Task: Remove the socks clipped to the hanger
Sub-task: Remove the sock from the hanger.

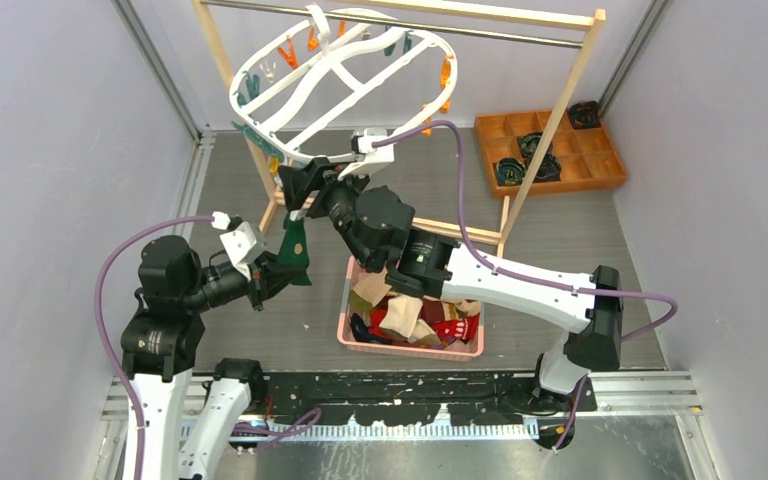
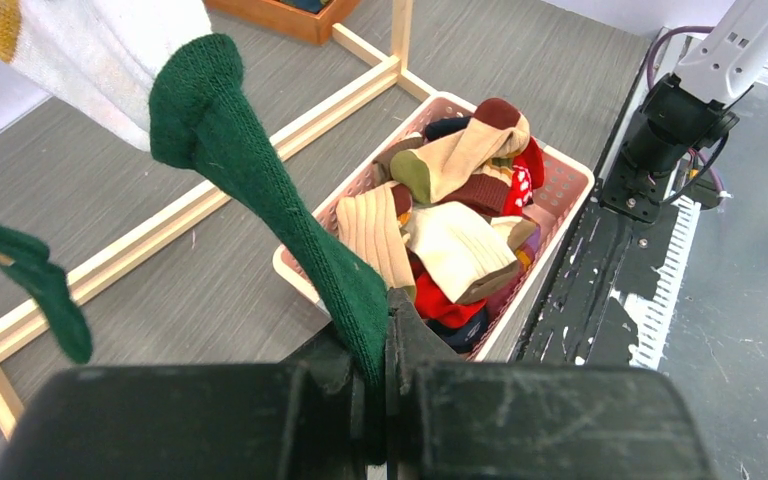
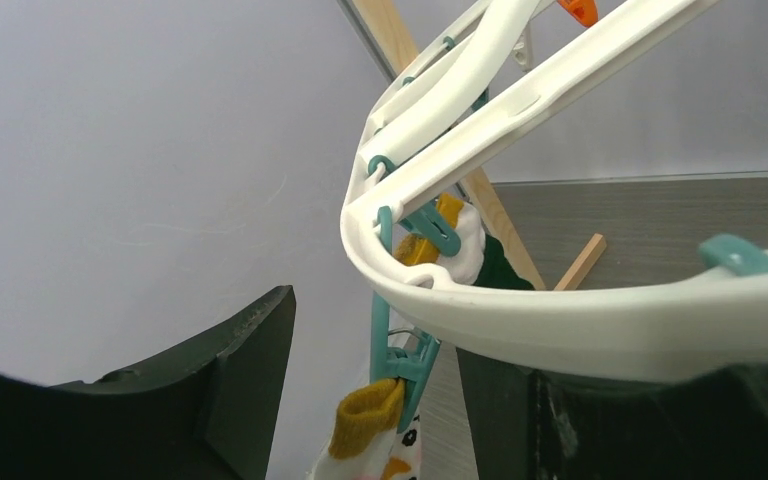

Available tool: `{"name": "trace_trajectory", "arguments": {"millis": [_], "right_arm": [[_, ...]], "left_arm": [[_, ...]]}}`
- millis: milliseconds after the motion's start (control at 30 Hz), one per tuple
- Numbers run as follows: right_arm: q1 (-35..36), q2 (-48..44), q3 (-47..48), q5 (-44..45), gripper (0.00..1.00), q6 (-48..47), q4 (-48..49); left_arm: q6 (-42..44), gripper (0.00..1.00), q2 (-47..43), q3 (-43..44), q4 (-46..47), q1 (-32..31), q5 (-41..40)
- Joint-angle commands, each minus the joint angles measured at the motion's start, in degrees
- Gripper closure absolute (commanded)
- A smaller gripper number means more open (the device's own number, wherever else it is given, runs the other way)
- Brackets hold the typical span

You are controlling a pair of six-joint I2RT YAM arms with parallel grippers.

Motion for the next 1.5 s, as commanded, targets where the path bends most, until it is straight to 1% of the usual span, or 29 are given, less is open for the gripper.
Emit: {"name": "trace_trajectory", "arguments": {"millis": [0, 133, 267, 433, 600, 733, 800, 900, 1033, 1200, 1333, 1467], "right_arm": [[-1.3, 0.4, 4.5, -3.5, 0.36, 3.4, -1.7], [-1.4, 1.4, 6.3, -3.8, 0.36, 4.5, -4.0], [-1.4, 1.6, 6.5, -1.0, 0.33, 7.9, -7.6], [-1.3, 2.1, 5.9, 0.6, 0.32, 9.3, -7.7], [-1.3, 2.9, 6.9, 0.8, 0.34, 8.4, -6.7], [-1.3, 3.3, 7.6, 0.9, 0.39, 6.4, -5.6], [-1.3, 3.7, 8.7, 0.4, 0.4, 5.5, -6.7], [-1.2, 3.7, 9.1, -0.9, 0.36, 4.7, -8.3], [-0.8, 2.6, 6.9, -1.6, 0.32, 4.1, -7.4], [-0.7, 2.2, 6.3, -1.6, 0.33, 3.4, -8.0], [-0.6, 1.5, 5.8, -0.9, 0.33, 3.5, -10.3], [-0.6, 1.5, 5.9, 0.0, 0.35, 2.6, -10.0]], "left_arm": [[1.1, 1.0, -0.4, 0.4, 0.2, -0.4, 0.5], [1.9, 1.0, -0.7, 0.1, 0.6, -0.4, 0.1], [4.4, 1.0, -1.4, -0.1, 0.6, -0.4, -1.0], [6.1, 1.0, -1.5, 0.0, 0.5, -0.4, -1.5], [6.2, 1.0, -1.2, 0.2, 0.6, -0.4, -1.6], [6.2, 1.0, -1.1, 0.3, 0.6, -0.4, -1.8], [6.1, 1.0, -1.1, 0.3, 0.6, -0.4, -1.9], [6.2, 1.0, -1.0, 0.4, 0.6, -0.4, -2.1], [6.2, 1.0, -0.8, 0.4, 0.6, -0.4, -2.1], [5.8, 1.0, -1.0, 0.4, 1.0, -0.4, -2.3], [5.4, 1.0, -0.6, 1.1, 1.5, -0.4, -2.8], [4.2, 1.0, -0.4, 1.1, 2.4, -0.4, -2.6]]}}
